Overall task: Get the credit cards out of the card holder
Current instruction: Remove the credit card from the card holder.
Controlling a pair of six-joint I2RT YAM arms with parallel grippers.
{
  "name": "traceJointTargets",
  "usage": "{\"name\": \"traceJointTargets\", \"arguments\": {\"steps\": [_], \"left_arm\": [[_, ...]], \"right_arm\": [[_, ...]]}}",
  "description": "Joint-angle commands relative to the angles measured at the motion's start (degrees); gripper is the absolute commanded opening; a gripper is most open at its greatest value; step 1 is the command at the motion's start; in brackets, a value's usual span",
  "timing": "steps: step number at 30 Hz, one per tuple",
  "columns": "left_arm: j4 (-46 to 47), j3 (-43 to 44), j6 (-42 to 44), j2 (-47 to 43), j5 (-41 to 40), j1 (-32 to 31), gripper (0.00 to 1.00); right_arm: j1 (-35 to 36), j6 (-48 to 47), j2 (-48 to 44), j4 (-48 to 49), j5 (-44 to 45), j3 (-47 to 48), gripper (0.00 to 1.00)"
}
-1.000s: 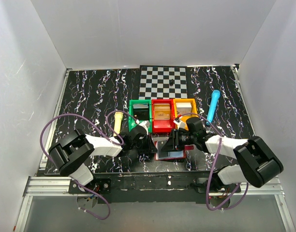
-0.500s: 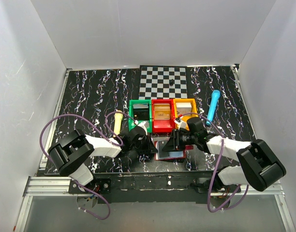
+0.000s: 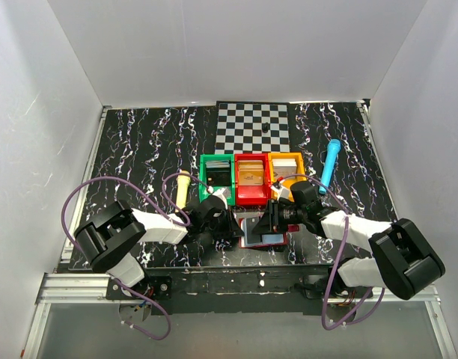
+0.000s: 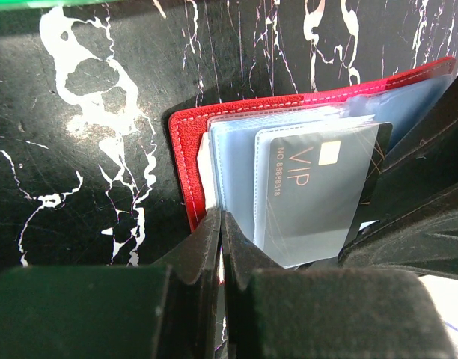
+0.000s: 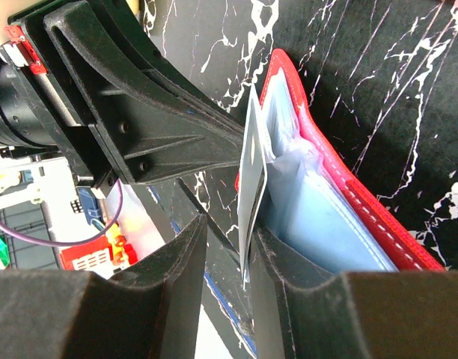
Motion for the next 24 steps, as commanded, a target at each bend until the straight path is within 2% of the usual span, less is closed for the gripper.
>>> {"name": "traceJointTargets", "arguments": {"steps": [1,24], "left_arm": [[-7.4,-2.7,1.2,0.1,-1.5,0.2,0.00],[-6.4,-3.5,1.7,-1.3,-1.4,0.2,0.00]], "right_arm": [[-0.5,-1.2,-1.7,-0.1,-0.9,0.3,0.35],[-1.8,-3.2,-2.2,-3.1,0.6,0.0,0.32]]}}
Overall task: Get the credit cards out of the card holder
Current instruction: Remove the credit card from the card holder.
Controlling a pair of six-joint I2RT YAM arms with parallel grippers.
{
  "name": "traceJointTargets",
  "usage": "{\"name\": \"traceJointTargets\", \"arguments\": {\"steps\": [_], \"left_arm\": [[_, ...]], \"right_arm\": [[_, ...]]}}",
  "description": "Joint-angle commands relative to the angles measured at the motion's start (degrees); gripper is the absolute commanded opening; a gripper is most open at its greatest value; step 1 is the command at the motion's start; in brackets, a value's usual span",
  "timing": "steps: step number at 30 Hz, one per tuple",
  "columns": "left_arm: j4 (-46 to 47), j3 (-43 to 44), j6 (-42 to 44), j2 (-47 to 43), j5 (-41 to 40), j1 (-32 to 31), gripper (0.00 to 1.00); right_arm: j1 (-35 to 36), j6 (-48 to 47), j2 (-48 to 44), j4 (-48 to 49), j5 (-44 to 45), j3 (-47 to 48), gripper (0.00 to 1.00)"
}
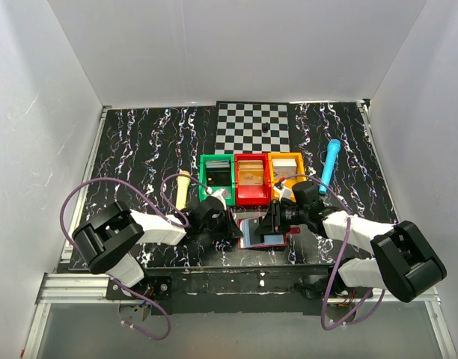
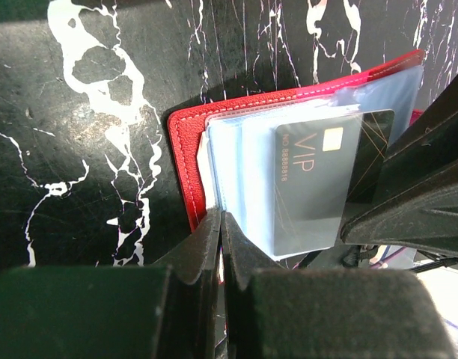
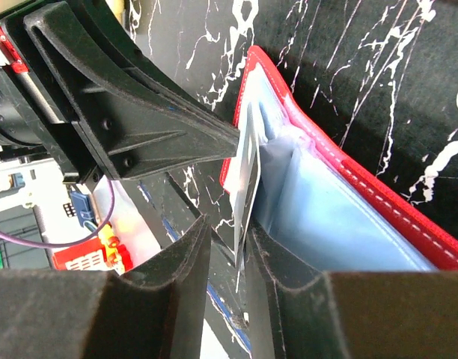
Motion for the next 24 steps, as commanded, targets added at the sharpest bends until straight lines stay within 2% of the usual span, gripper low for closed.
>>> {"name": "traceJointTargets", "arguments": {"steps": [1,24], "left_arm": [[-6.7,-2.5,2.0,-0.7,-1.4,0.2,0.00],[-6.4,-3.2,2.2,-2.6,-1.5,0.2,0.00]], "right_arm": [[-0.5,-1.4,-0.9,-0.1,0.1,0.0,0.31],[-1.7,-2.2,-0.6,-0.9,0.3,-0.5,0.32]]}}
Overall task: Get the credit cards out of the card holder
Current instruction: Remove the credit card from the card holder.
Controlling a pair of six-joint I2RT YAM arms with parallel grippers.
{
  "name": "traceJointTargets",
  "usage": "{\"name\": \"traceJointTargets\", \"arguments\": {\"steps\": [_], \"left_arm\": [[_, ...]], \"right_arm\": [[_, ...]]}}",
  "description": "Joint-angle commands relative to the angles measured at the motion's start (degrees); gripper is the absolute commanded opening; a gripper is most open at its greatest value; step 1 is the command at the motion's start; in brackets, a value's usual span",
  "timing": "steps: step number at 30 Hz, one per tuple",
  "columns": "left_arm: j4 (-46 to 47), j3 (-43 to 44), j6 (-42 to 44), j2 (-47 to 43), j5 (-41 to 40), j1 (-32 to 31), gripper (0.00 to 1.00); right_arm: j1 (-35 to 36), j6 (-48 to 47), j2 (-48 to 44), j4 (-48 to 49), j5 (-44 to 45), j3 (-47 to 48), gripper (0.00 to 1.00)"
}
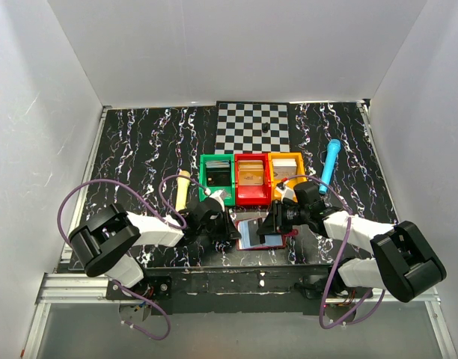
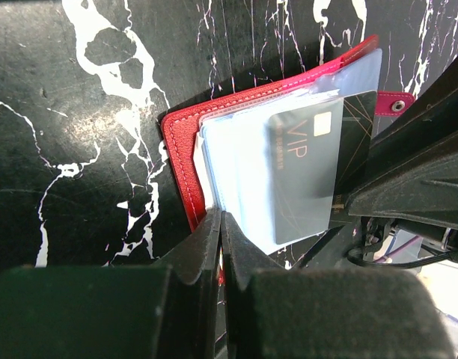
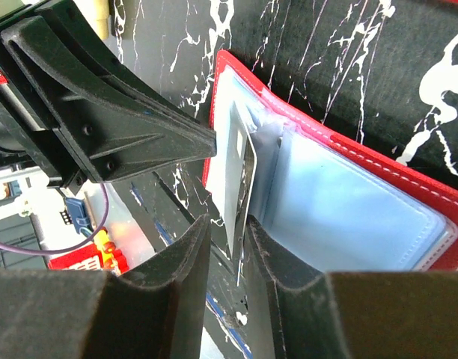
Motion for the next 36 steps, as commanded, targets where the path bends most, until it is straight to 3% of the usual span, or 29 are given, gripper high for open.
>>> {"name": "traceJointTargets", "arguments": {"steps": [1,8,25,36], "left_arm": [[-5.7,-2.0,1.8,-1.0,-1.6,0.2,0.00],[-5.5,-1.9,1.8,-0.6,-1.4,0.2,0.00],[-5.9,-2.1,1.7,-0.7,-1.7,0.2,0.00],[-6.3,-2.4,1.7,-1.3,-2.2,0.2,0.00]], "right_arm": [[-0.4,-1.2,-0.6,0.5,-0.5,-0.2,0.32],[-0.6,-1.0,-0.9,0.9,-0.7,-0.2,0.28],[-1.4,-1.4,-1.9,-0.5,-0.7,-0.2,0.02],[-2.3,-2.0,-2.5,-2.0,-1.0,0.0,0.01]]}}
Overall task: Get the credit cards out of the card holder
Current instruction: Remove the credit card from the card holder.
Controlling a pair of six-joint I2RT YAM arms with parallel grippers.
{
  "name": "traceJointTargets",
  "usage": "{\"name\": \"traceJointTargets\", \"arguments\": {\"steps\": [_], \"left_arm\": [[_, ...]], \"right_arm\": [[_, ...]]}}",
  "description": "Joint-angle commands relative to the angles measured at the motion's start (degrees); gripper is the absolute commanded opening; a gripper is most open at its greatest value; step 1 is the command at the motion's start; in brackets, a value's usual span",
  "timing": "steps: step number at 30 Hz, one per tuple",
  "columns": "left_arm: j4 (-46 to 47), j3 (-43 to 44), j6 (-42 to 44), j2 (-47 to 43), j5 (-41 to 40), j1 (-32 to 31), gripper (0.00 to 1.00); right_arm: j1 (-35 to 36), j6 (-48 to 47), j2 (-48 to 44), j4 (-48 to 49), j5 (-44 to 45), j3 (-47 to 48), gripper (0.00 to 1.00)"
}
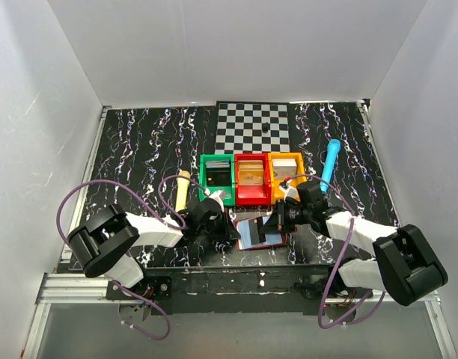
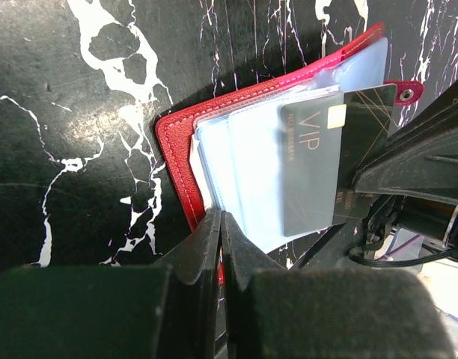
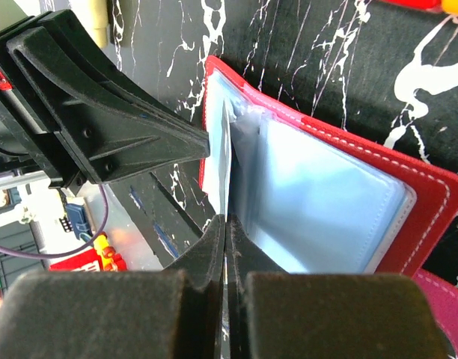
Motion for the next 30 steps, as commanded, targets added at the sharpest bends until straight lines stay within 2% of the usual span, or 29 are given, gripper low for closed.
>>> {"name": "traceJointTargets", "arguments": {"steps": [1,13,26,30], "left_arm": [[-6.3,-2.1,1.7,-0.8,-2.2,0.2,0.00],[-6.2,-2.3,1.7,-0.9,-2.3,0.2,0.00],[-6.3,-3.0,2.5,-3.7,-2.4,0.2,0.00],[-7.0,-2.6,3.2,-5.4,-2.5,0.2,0.00]], "right_arm": [[-0.6,-1.4,-1.3,-0.4,-1.0,0.0,0.01],[-1.1,-1.5,-2.0,-0.7,-1.2,-0.3,0.01],[-2.1,-4.4,-4.3,-5.3,0.6,0.0,0.01],[-2.4,-4.4,-7.3,-9.6,2.1,0.5,0.01]]}}
